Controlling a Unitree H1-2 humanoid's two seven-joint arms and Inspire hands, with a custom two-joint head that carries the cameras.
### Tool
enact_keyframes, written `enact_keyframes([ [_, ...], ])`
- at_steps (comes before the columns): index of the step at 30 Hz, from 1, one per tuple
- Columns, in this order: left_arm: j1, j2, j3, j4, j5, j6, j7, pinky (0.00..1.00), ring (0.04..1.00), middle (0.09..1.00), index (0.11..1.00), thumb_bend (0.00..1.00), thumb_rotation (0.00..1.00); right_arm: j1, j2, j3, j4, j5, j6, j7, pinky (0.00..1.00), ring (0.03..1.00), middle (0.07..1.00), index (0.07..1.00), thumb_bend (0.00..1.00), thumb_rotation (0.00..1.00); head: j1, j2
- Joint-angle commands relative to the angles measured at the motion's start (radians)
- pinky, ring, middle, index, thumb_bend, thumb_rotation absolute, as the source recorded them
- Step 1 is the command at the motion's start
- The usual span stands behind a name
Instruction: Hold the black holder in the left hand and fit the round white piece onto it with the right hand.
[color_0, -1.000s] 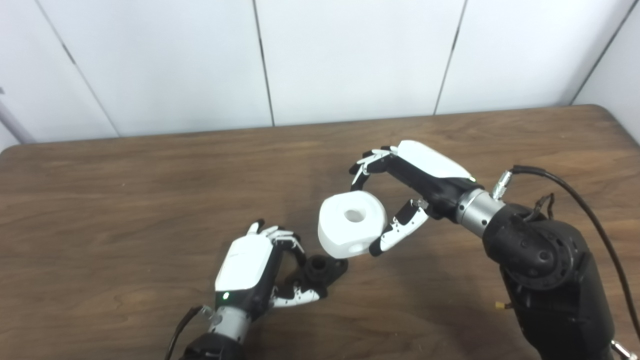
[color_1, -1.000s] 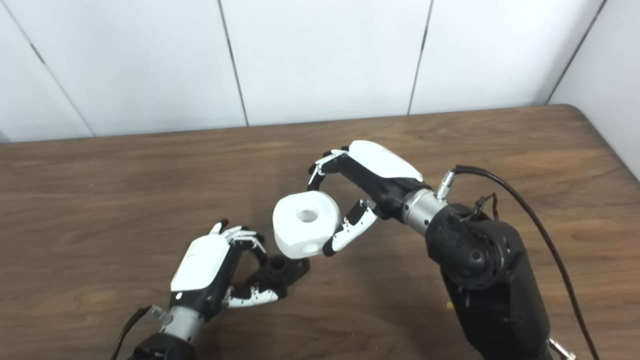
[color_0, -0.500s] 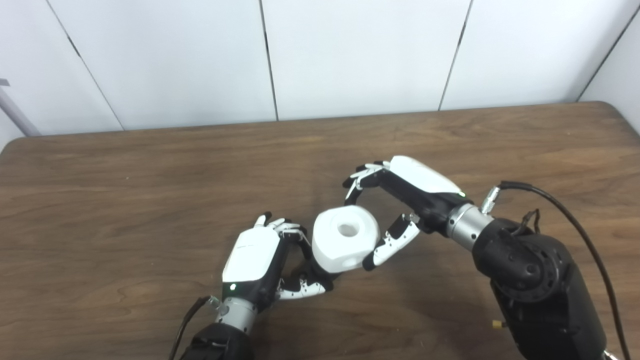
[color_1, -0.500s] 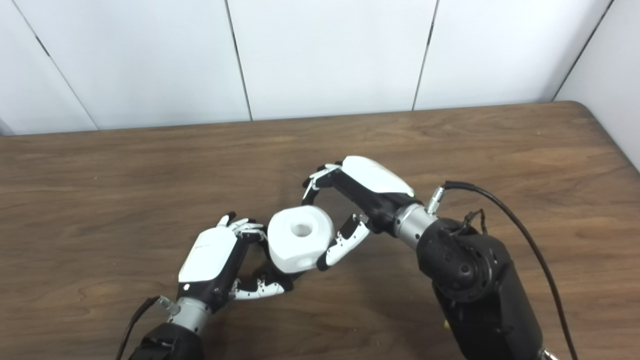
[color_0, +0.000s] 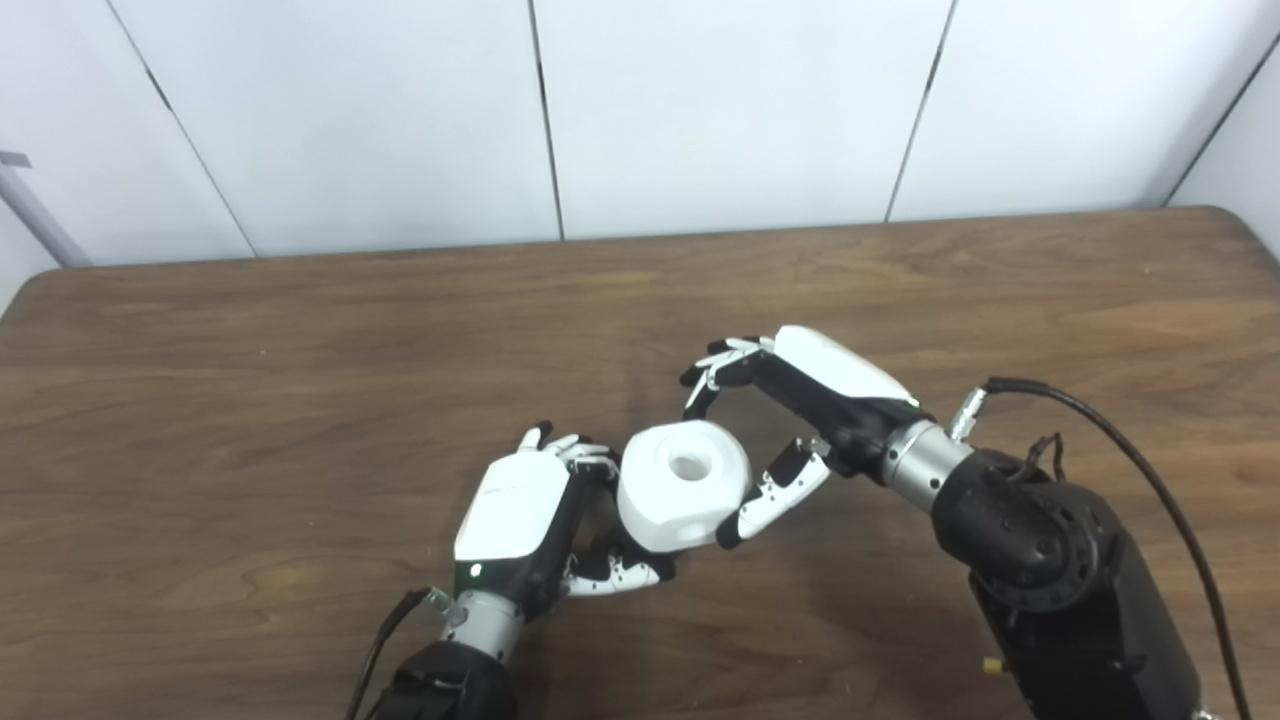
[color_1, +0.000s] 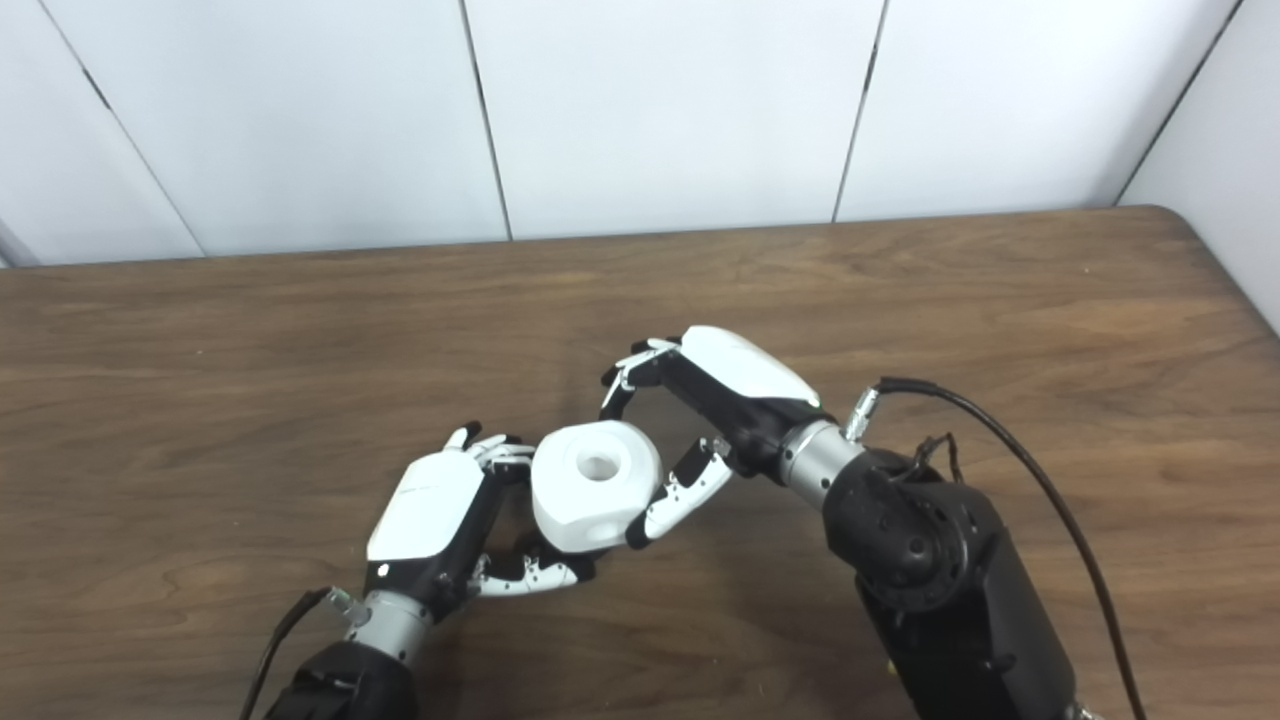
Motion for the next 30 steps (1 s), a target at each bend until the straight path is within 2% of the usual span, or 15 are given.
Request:
enact_keyframes([
  [1,0.008,-0.006,-0.027,0.045,0.007,0.014,-0.052,1.00,0.875,0.766,0.485,0.52,0.05,-0.029,0.005,0.002,-0.018,-0.001,-0.017,-0.032,1.00,0.946,0.829,0.482,0.52,0.13,0.001,0.001],
  [9,0.007,-0.009,-0.030,0.046,0.003,0.020,-0.049,1.00,0.875,0.766,0.485,0.52,0.05,-0.037,0.009,0.019,-0.014,-0.003,-0.003,-0.033,1.00,0.942,0.828,0.482,0.52,0.13,0.010,0.003],
  [30,0.002,-0.014,-0.040,0.056,0.002,0.022,-0.037,1.00,0.874,0.763,0.485,0.52,0.05,-0.028,-0.002,0.033,0.002,0.013,-0.021,-0.059,1.00,0.936,0.823,0.482,0.52,0.13,0.020,0.005],
])
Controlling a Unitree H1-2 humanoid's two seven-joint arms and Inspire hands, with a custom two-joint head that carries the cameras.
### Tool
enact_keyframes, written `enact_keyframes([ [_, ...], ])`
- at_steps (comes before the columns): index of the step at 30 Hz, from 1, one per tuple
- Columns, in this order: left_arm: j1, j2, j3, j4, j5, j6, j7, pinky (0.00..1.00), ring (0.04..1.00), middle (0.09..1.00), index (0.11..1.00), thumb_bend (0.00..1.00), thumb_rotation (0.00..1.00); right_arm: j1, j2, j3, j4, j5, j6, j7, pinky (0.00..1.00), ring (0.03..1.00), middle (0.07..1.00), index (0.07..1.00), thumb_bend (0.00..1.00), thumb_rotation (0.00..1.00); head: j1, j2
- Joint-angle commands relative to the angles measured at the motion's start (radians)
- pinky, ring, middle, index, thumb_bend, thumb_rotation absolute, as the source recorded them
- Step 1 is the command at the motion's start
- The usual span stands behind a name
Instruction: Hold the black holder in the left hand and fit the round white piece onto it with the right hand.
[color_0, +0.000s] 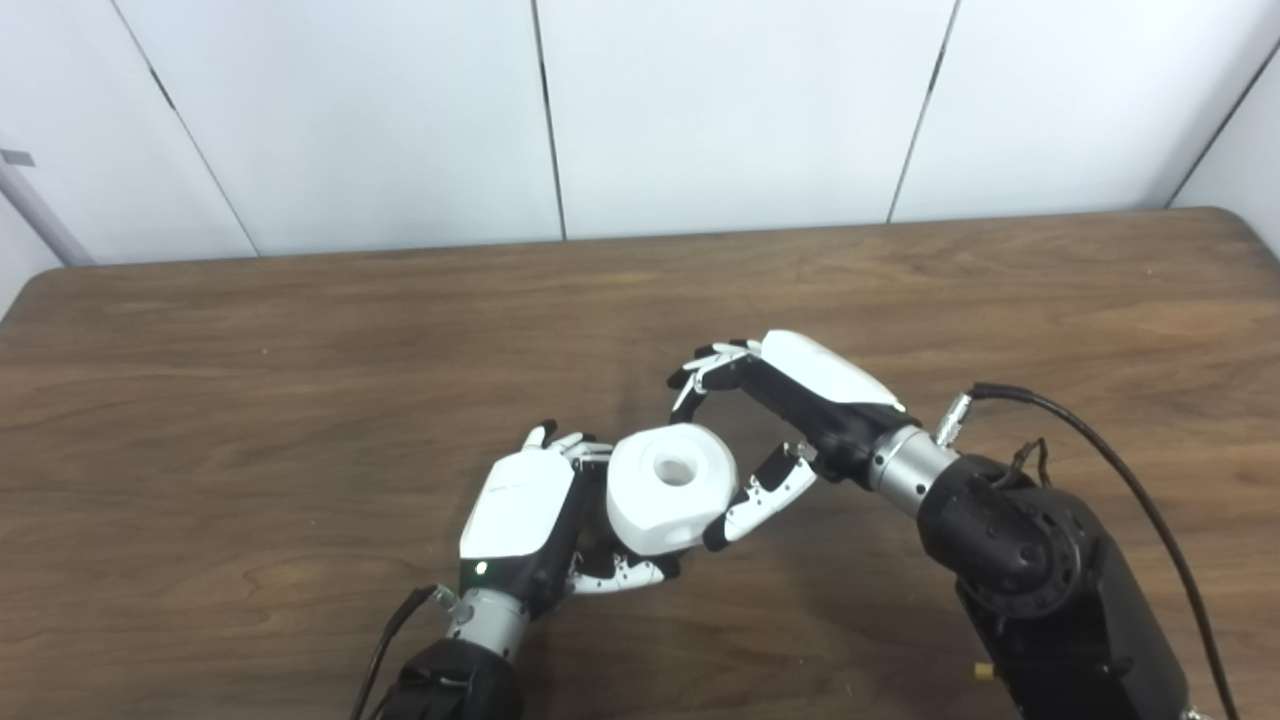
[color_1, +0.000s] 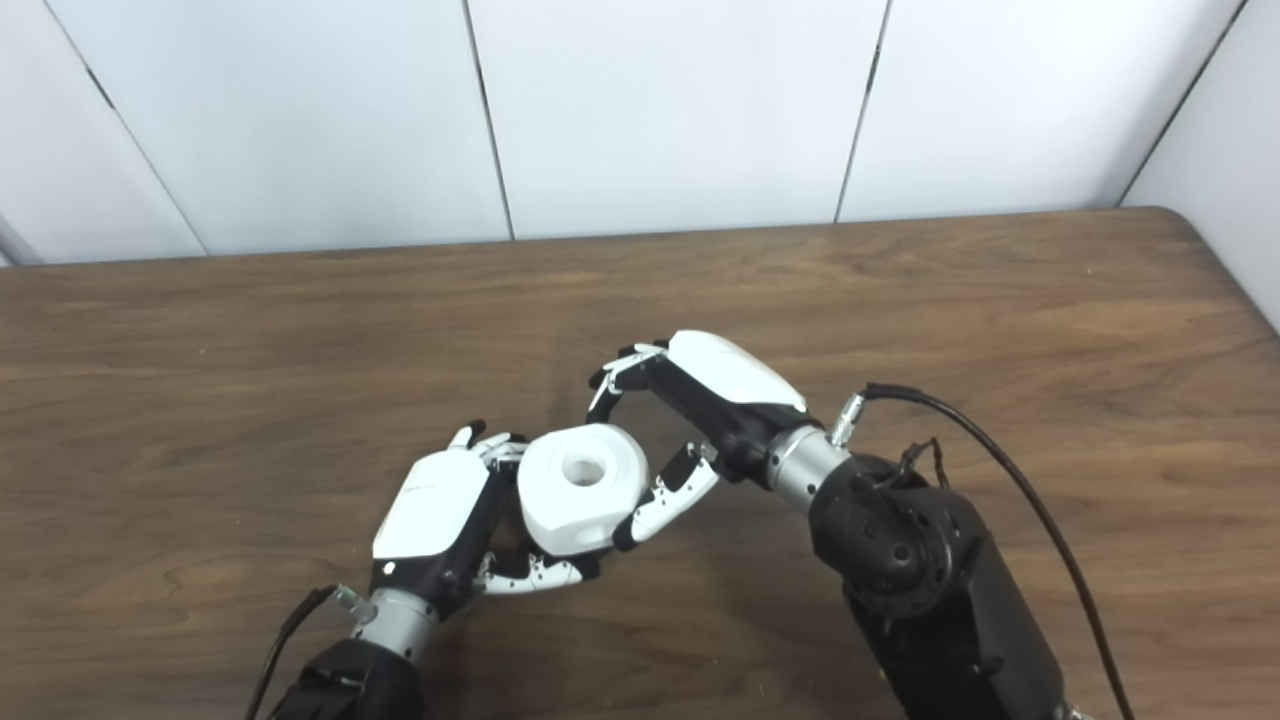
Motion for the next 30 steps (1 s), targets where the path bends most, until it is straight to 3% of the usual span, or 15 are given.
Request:
enact_keyframes([
  [1,0.008,-0.011,-0.029,0.049,0.002,0.007,-0.044,1.00,0.875,0.764,0.485,0.52,0.05,-0.026,-0.005,0.003,-0.007,0.006,-0.024,-0.020,1.00,0.936,0.822,0.482,0.52,0.13,0.000,0.001],
  [30,0.005,-0.011,-0.031,0.049,-0.004,0.008,-0.039,1.00,0.873,0.764,0.485,0.52,0.05,-0.009,-0.003,0.034,0.004,0.016,-0.015,-0.024,1.00,0.950,0.824,0.482,0.52,0.13,0.001,0.007],
])
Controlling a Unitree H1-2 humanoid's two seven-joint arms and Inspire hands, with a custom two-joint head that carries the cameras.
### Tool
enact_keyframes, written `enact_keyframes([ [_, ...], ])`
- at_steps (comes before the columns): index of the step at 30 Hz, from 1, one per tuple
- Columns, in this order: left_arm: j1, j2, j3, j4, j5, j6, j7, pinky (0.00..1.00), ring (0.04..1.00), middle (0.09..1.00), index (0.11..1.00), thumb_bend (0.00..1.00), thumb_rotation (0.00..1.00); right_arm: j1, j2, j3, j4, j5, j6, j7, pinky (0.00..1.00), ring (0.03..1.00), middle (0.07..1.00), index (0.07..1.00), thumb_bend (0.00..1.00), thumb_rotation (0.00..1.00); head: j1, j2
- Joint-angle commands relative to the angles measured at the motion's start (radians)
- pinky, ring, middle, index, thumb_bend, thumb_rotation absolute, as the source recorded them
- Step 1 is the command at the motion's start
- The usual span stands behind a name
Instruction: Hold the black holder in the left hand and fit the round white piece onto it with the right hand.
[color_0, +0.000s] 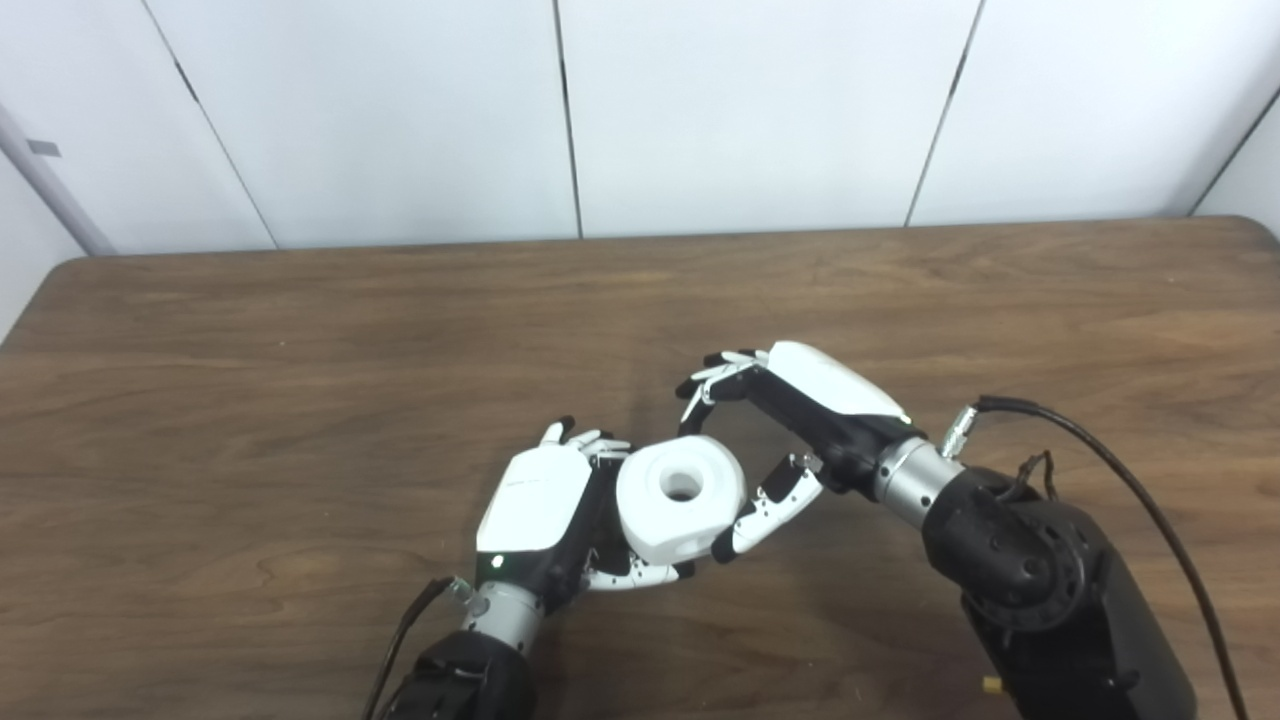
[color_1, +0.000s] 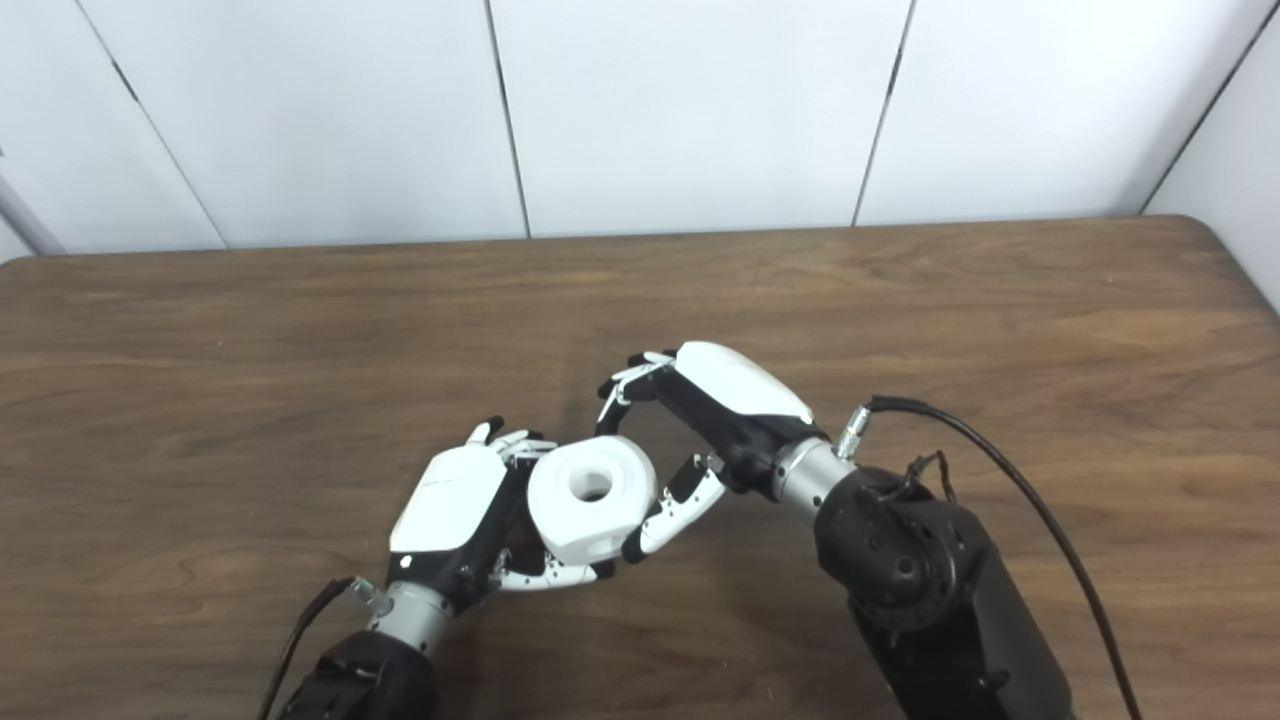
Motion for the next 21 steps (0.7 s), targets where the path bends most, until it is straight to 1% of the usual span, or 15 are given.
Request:
enact_keyframes([
  [1,0.010,-0.008,-0.025,0.044,-0.003,0.004,-0.040,1.00,0.873,0.764,0.485,0.52,0.05,-0.013,0.000,0.005,-0.006,0.013,-0.017,-0.012,1.00,0.950,0.823,0.482,0.52,0.13,0.001,0.001],
  [9,0.011,-0.007,-0.025,0.041,-0.001,0.006,-0.045,1.00,0.875,0.764,0.485,0.52,0.05,-0.019,-0.020,0.022,-0.001,-0.020,-0.027,-0.011,1.00,0.950,0.829,0.492,0.52,0.15,-0.001,0.000],
  [10,0.011,-0.006,-0.026,0.041,-0.001,0.005,-0.044,1.00,0.874,0.764,0.485,0.52,0.05,-0.019,-0.021,0.022,0.000,-0.019,-0.026,-0.011,1.00,0.953,0.832,0.555,0.72,0.19,-0.001,0.000],
  [11,0.011,-0.006,-0.026,0.041,0.000,0.005,-0.044,1.00,0.873,0.764,0.485,0.52,0.05,-0.019,-0.023,0.022,0.001,-0.019,-0.026,-0.011,1.00,0.955,0.835,0.598,0.85,0.22,-0.001,0.000],
  [13,0.011,-0.006,-0.026,0.039,0.000,0.006,-0.046,1.00,0.872,0.764,0.485,0.52,0.05,-0.021,-0.028,0.024,0.000,-0.024,-0.022,-0.006,1.00,0.964,0.849,0.639,0.94,0.26,-0.001,0.000],
  [14,0.011,-0.006,-0.026,0.038,-0.001,0.007,-0.048,1.00,0.873,0.765,0.485,0.52,0.05,-0.021,-0.029,0.025,-0.001,-0.026,-0.019,-0.003,1.00,0.970,0.859,0.660,0.98,0.28,-0.001,0.000],
  [15,0.011,-0.005,-0.026,0.038,0.000,0.008,-0.048,1.00,0.873,0.766,0.485,0.52,0.05,-0.020,-0.031,0.026,-0.001,-0.028,-0.016,-0.002,1.00,0.976,0.868,0.677,0.99,0.29,-0.007,-0.002],
  [17,0.011,-0.005,-0.027,0.038,0.002,0.009,-0.049,1.00,0.874,0.767,0.485,0.52,0.05,-0.019,-0.034,0.027,-0.002,-0.030,-0.012,0.000,1.00,0.991,0.901,0.722,1.00,0.31,-0.007,-0.002],
  [21,0.012,-0.004,-0.027,0.039,0.001,0.006,-0.046,1.00,0.873,0.765,0.485,0.52,0.05,-0.018,-0.039,0.028,-0.008,-0.049,-0.001,0.021,1.00,1.000,0.943,0.777,1.00,0.36,-0.007,-0.002],
])
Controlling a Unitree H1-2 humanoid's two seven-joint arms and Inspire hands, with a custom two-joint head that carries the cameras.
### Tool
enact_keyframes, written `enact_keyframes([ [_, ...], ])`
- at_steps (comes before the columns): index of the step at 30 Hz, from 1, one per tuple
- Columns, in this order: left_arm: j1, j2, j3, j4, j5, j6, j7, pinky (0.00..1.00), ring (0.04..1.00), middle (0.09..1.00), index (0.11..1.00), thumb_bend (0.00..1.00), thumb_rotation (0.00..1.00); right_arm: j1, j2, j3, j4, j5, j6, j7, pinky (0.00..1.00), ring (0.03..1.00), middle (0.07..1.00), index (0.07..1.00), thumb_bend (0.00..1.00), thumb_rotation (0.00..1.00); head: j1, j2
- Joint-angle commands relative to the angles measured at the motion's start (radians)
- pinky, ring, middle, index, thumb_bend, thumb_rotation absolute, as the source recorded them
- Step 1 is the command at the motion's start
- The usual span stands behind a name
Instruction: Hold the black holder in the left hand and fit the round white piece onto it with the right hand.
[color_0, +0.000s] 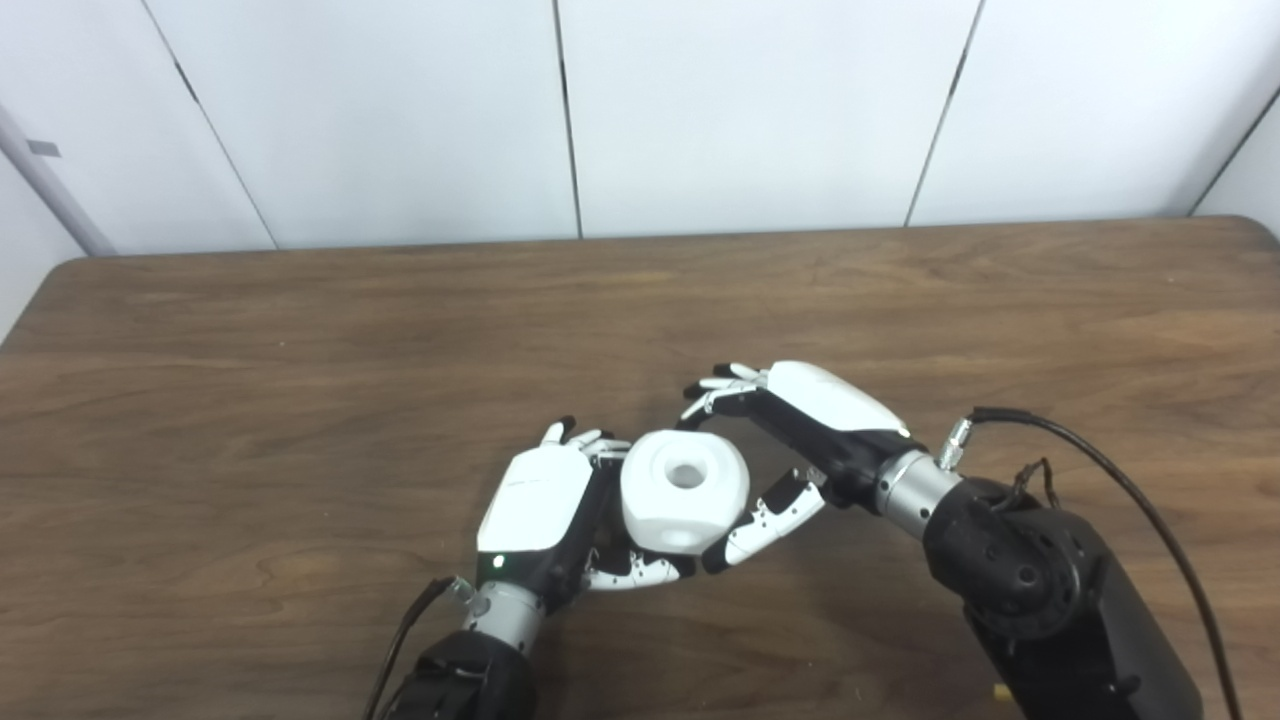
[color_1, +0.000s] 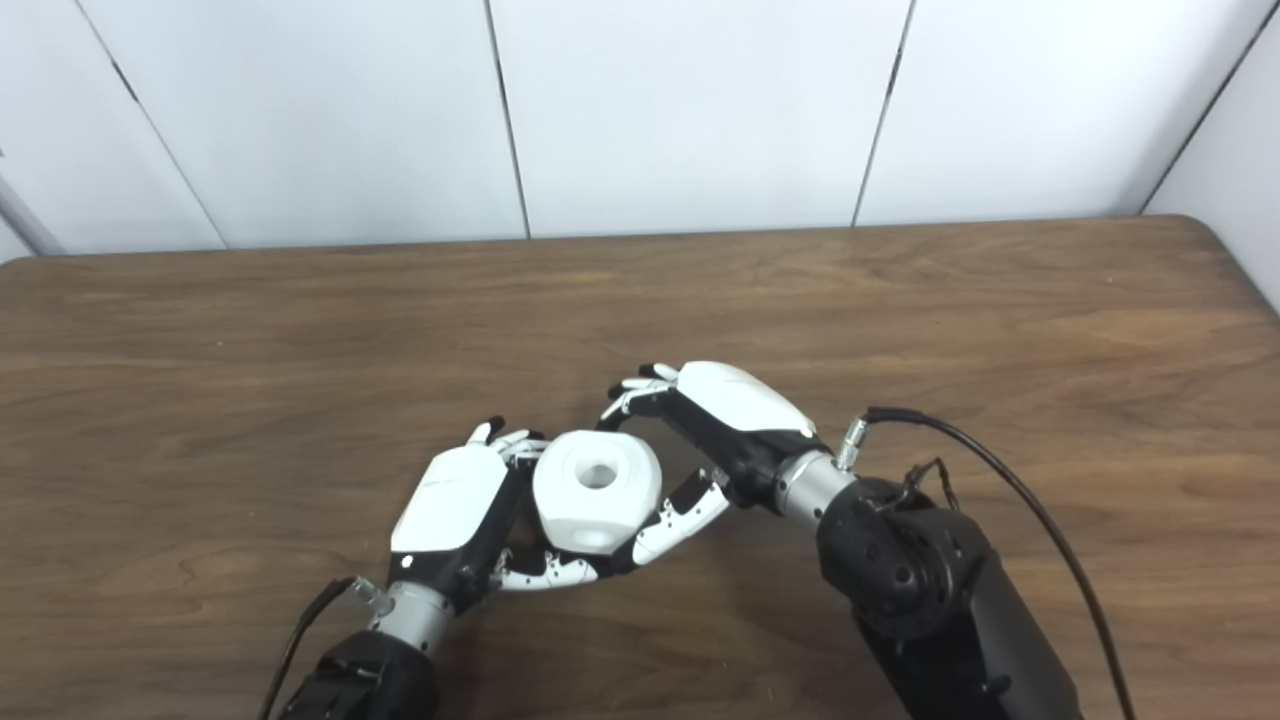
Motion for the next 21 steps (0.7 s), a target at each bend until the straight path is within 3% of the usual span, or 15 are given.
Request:
enact_keyframes([
  [1,0.012,-0.004,-0.024,0.038,0.000,0.005,-0.047,1.00,0.873,0.765,0.485,0.52,0.05,-0.026,-0.005,-0.005,-0.028,-0.019,0.002,0.012,1.00,1.000,0.952,0.789,1.00,0.37,0.000,0.001],
  [9,0.010,0.000,-0.024,0.038,-0.001,0.004,-0.049,1.00,0.874,0.764,0.485,0.52,0.05,-0.022,-0.001,-0.028,-0.043,-0.054,0.005,0.059,1.00,1.000,0.985,0.853,1.00,0.40,-0.008,0.003],
  [21,0.006,0.015,-0.017,0.037,-0.011,0.001,-0.054,1.00,0.872,0.764,0.485,0.52,0.05,-0.009,-0.004,-0.093,-0.103,-0.090,0.005,0.126,1.00,1.000,1.000,0.871,1.00,0.41,-0.030,-0.001],
])
